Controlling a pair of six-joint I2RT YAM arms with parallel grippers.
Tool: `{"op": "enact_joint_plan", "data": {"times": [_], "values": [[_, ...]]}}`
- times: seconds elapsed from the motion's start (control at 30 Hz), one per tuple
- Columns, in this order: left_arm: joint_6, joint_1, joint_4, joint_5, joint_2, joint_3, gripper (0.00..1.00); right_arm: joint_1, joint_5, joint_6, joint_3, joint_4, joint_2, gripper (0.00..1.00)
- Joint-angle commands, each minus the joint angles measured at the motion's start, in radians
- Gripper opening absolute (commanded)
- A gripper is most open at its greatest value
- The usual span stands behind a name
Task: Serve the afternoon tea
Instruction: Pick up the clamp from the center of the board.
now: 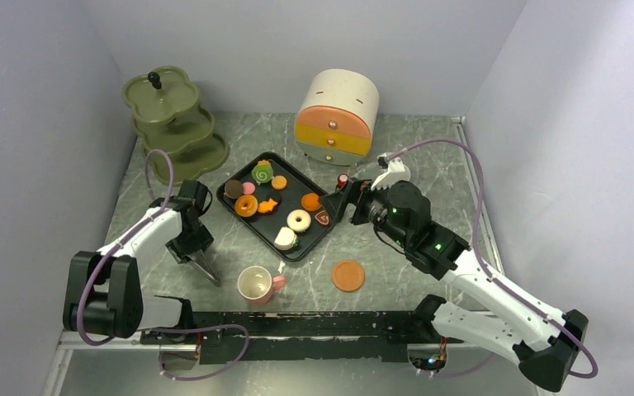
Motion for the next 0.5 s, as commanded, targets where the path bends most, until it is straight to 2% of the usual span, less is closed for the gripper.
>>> {"op": "enact_joint_plan", "data": {"times": [0.0,0.23,0.47], "values": [[-0.047,-0.007,0.041,-0.053,-0.006,-0.025,0.65,-0.005,0.025,-0.020,-0.011,-0.007,-0.028,0.95],[-0.110,-0.007,-0.039,-0.085,0.054,0.009,0.75,-0.005,0.039,-0.027,-0.031,0.003,-0.045,0.95],[-0.139,-0.007,-0.043,-0.071,0.093,0.045,0.88,-0.006,0.036,-0.026,-0.033,0.005,-0.046,0.96]]}}
